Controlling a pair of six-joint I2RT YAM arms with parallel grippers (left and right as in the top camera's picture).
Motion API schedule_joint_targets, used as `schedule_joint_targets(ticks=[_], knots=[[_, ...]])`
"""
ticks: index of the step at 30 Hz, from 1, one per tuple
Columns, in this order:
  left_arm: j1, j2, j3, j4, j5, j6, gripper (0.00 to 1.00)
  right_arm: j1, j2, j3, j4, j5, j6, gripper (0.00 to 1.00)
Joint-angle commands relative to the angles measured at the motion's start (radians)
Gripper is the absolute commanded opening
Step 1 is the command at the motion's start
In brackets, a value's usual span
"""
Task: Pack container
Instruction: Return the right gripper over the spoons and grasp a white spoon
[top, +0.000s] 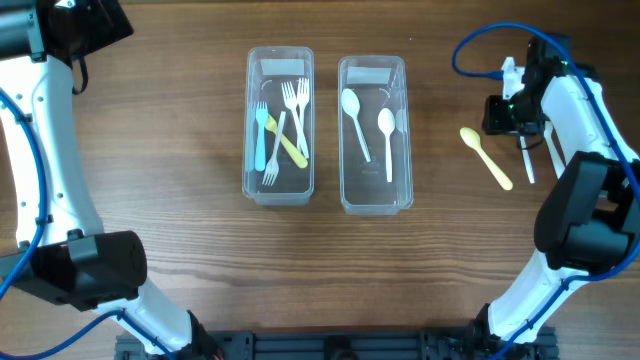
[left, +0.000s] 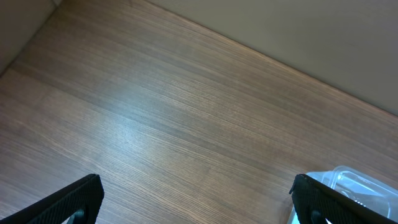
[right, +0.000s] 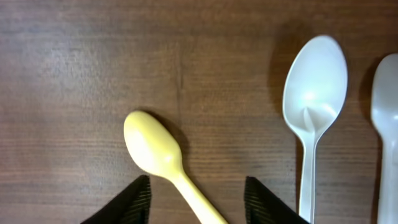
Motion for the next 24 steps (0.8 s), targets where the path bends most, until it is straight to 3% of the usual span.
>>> schedule_joint_targets(ticks=[1,13,17,24], knots=[[0.006,-0.004,0.000,0.003,-0.005,0.016,1.00,0.000,-0.018,0.021,-0.005,0.000,0.001,0.50],[0.006,-0.004,0.000,0.003,-0.005,0.016,1.00,0.000,-0.018,0.021,-0.011,0.002,0.001,0.51],[0.006,-0.004,0.000,0.003,-0.005,0.016,1.00,-0.004,-0.018,0.021,-0.010,0.100,-0.027,0.51],[0.006,-0.004,0.000,0.003,-0.005,0.016,1.00,-0.125,-0.016,0.021,-0.012,0.105,-0.115,0.52]])
